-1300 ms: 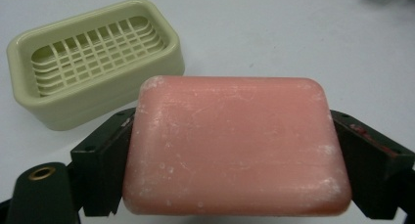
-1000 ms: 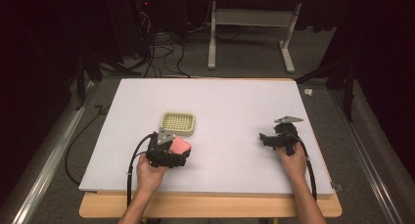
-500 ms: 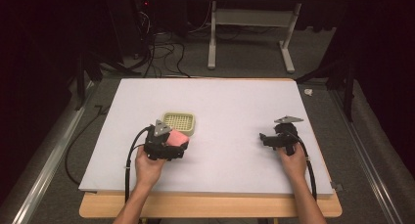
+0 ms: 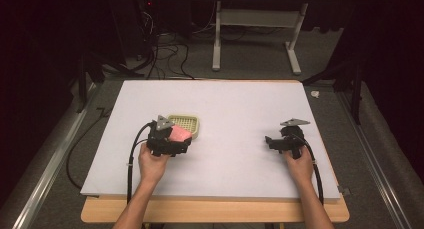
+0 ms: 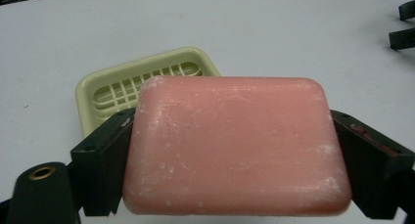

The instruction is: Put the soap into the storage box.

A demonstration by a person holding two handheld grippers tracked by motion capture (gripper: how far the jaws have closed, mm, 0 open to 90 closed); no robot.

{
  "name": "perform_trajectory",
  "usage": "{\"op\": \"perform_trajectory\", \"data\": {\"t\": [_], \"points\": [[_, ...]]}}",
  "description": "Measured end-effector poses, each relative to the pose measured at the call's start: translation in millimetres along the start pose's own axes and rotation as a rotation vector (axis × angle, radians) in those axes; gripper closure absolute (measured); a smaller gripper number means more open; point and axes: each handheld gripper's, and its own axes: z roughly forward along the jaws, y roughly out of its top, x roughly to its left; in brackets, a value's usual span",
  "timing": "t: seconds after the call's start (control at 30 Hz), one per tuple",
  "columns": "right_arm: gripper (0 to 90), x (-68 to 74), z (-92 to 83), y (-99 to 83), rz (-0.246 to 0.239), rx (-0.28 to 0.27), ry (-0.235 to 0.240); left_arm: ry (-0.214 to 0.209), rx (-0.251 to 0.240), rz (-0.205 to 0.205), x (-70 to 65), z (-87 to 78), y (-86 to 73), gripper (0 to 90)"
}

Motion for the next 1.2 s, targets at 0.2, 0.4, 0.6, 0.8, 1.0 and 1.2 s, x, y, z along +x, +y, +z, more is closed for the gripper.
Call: {"op": "perform_trajectory", "data": {"t": [0.2,0.4,0.6,0.8,1.0,1.2], "points": [[14.6,-0.1,0.1,0.0,0.001,0.0,0.001,0.005,-0.006,-0.026,4.9,4.3,4.9,13.9],[14.6,-0.1,0.1,0.1,0.001,0.0,0.001,0.014,-0.002,-0.038,8.7,12.0,9.0,13.9],[14.6,0.0,0.2,0.0,0.004,-0.001,0.0,0.015,0.013,-0.044,10.3,20.1,9.7,13.9],[14.6,-0.1,0.2,0.0,0.005,0.0,0.001,0.015,0.017,-0.054,11.9,28.0,11.7,13.9],[14.6,-0.1,0.3,0.1,0.005,0.0,0.001,0.026,0.035,-0.074,17.2,34.2,12.3,13.9],[14.6,-0.1,0.3,0.1,0.005,0.0,0.001,0.046,0.049,-0.073,19.6,41.3,18.4,13.9]]}}
